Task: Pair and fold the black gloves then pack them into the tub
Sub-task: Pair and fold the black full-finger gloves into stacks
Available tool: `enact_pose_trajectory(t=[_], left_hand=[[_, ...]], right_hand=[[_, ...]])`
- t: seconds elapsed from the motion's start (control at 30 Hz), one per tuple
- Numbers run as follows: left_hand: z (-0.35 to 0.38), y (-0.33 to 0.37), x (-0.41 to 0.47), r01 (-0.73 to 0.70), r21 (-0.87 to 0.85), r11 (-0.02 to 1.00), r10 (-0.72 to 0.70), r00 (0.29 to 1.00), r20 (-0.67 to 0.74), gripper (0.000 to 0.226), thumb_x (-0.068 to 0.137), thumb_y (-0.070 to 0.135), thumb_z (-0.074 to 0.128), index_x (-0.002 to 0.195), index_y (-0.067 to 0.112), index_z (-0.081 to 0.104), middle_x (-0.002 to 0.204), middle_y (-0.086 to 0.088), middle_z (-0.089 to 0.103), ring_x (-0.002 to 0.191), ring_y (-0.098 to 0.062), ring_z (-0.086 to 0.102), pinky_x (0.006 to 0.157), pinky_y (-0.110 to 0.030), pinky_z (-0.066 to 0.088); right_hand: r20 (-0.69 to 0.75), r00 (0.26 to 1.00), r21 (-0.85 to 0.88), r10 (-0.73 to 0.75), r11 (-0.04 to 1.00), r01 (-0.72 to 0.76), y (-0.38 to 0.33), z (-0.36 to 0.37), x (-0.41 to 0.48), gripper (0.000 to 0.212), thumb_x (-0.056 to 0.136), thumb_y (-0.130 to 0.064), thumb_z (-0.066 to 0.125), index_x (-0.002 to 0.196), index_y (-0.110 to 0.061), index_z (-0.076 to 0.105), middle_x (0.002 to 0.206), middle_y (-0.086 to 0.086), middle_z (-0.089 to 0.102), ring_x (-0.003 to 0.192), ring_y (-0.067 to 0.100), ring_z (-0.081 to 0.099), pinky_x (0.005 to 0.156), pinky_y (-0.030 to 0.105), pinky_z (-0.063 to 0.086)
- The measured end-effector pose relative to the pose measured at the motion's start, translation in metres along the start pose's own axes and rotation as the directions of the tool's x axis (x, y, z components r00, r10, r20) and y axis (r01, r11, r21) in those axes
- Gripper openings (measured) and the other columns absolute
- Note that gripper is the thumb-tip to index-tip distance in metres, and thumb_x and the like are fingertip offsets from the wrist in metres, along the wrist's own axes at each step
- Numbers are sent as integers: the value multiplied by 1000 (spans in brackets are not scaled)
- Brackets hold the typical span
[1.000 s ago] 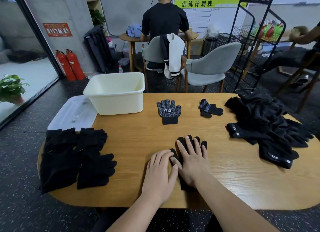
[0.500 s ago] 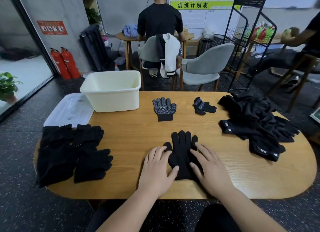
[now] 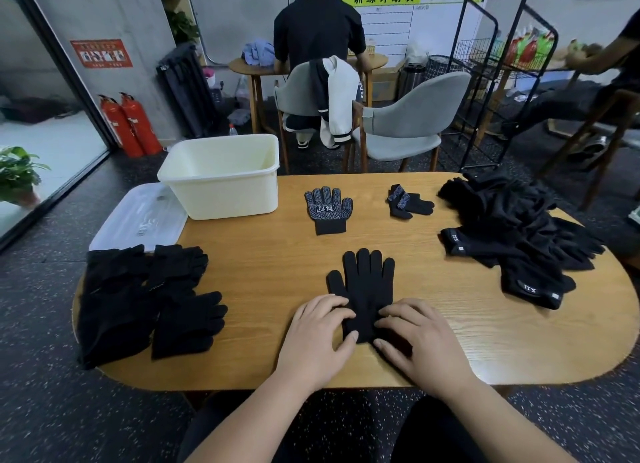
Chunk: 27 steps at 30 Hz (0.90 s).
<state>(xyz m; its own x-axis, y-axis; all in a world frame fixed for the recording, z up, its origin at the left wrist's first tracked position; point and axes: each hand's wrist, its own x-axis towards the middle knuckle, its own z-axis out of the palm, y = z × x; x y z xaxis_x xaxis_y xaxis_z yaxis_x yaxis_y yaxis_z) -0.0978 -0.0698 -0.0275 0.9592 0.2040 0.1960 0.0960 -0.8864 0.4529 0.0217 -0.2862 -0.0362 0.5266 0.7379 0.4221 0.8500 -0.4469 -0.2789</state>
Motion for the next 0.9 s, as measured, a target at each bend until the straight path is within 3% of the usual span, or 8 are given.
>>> enact_pose_trajectory(t=[0.23, 0.47, 0.77, 0.9], left_hand=[[2, -4, -1, -3, -73, 997, 0, 999, -33, 21, 102, 50, 54, 116, 44, 69, 146, 31, 44, 149, 5, 26, 124, -29, 21], [3, -5, -1, -18, -70, 997, 14, 998, -60, 18, 102, 47, 56, 110, 42, 71, 140, 33, 49, 149, 6, 22, 123, -29, 17], [-10, 4, -2, -76, -67, 995, 78, 997, 25, 47, 93, 36, 55, 140, 40, 59, 154, 32, 41, 154, 6, 15, 126, -24, 3], [-3, -2, -1, -107, -31, 994, 107, 994, -2, 35, 99, 37, 61, 134, 39, 65, 148, 30, 51, 150, 8, 22, 127, -26, 11]], right_hand=[[-43, 999, 30, -3, 1000, 5, 4, 3, 0, 25, 91, -52, 78, 108, -33, 79, 125, -23, 67, 125, 12, 56, 96, 38, 50], [-63, 998, 24, 24, 999, -23, 2, 4, 3, 15, 91, -45, 78, 102, -35, 78, 117, -27, 69, 112, 10, 59, 83, 39, 50], [-109, 988, 120, 114, 988, -100, 0, 2, 2, 18, 95, -36, 72, 107, -23, 75, 96, -17, 68, 99, 10, 61, 79, 36, 57], [-101, 988, 172, 120, 980, -101, -1, -1, 2, 20, 97, -40, 68, 108, -24, 74, 96, -21, 59, 98, 8, 60, 79, 31, 56]])
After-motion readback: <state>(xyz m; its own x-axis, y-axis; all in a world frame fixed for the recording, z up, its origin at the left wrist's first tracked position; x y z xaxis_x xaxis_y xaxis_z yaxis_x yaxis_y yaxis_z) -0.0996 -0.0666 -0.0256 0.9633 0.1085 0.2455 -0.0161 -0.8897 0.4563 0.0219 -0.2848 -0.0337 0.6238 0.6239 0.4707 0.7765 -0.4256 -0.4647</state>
